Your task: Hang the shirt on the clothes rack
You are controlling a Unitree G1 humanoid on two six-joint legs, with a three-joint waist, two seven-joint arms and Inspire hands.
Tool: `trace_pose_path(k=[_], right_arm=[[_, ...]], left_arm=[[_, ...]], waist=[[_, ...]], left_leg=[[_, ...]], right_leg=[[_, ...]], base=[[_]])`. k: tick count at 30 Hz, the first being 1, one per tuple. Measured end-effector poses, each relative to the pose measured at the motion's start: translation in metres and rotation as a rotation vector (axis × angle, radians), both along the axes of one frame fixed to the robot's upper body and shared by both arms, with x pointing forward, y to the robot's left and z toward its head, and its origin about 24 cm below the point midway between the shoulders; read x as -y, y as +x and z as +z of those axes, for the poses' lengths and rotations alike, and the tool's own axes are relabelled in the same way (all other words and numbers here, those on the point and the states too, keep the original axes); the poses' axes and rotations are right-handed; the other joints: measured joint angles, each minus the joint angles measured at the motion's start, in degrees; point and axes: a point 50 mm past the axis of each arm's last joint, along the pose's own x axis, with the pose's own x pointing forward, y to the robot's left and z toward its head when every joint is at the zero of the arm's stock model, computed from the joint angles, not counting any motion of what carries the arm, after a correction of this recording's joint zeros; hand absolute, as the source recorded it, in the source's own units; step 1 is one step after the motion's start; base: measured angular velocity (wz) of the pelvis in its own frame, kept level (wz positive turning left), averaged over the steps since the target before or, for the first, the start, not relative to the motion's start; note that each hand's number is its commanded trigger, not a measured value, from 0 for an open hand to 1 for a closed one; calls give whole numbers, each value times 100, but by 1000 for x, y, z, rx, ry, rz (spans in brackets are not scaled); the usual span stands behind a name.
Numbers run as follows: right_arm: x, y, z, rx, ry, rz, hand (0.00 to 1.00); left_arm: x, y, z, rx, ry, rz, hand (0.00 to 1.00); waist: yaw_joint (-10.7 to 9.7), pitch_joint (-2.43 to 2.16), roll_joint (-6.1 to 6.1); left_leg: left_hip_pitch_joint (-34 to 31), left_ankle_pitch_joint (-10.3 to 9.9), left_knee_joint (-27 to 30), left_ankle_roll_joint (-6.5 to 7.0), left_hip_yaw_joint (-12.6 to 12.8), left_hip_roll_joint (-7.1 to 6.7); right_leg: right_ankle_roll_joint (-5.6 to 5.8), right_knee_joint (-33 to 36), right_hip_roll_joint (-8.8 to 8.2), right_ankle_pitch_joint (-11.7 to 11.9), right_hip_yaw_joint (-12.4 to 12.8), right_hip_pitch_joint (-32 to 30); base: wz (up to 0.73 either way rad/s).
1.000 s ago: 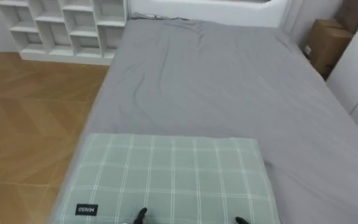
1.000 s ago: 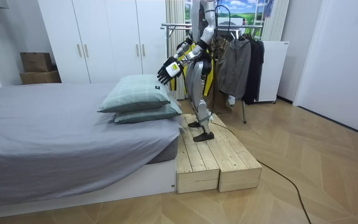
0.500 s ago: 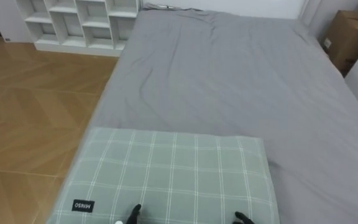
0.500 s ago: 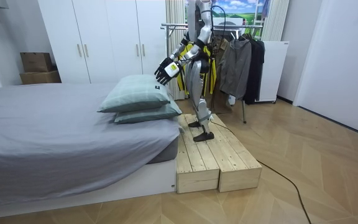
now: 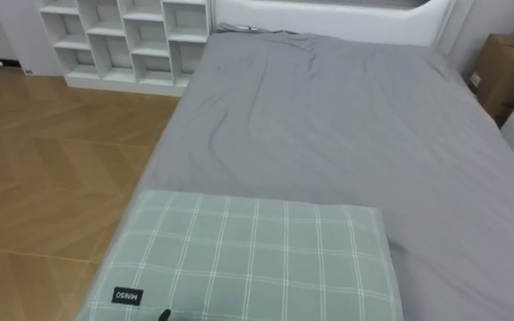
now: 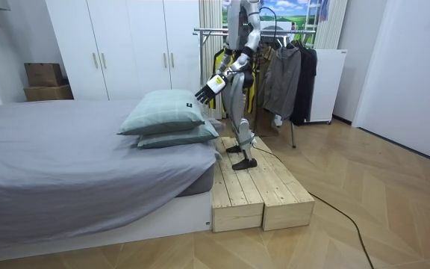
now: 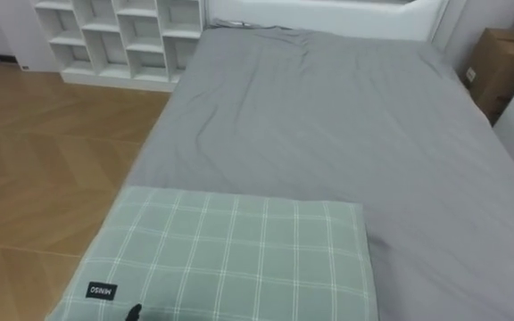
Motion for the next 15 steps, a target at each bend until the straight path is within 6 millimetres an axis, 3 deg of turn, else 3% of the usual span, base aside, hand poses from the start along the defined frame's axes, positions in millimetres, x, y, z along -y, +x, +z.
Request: trace_pose_path(k=[2,8,15], right_arm=[[4,-9,-2,-36,-2,-52,0],[14,-24,-5,-88,26,-211,0],[18,-36,-7,-155,28,-301,0]], left_arm=[[-4,-13,-9,-69,6,26,0],[-18,-50,-25,-236,-8,145,0],[-37,-96,-35,-389,-89,462,0]], waist=[[0,-18,26],[-7,-12,74],[70,-6,55]], left_leg=[[80,0,-22,-1,6,0],[115,23,-31,-15,-12,-16],[215,113,-197,-22,-29,-36]], right_leg=[[0,-10,1,0,15,74],[0,-88,-1,0,-16,157],[-1,-85,-18,0,-28,175]], base=[[-2],[1],[1]])
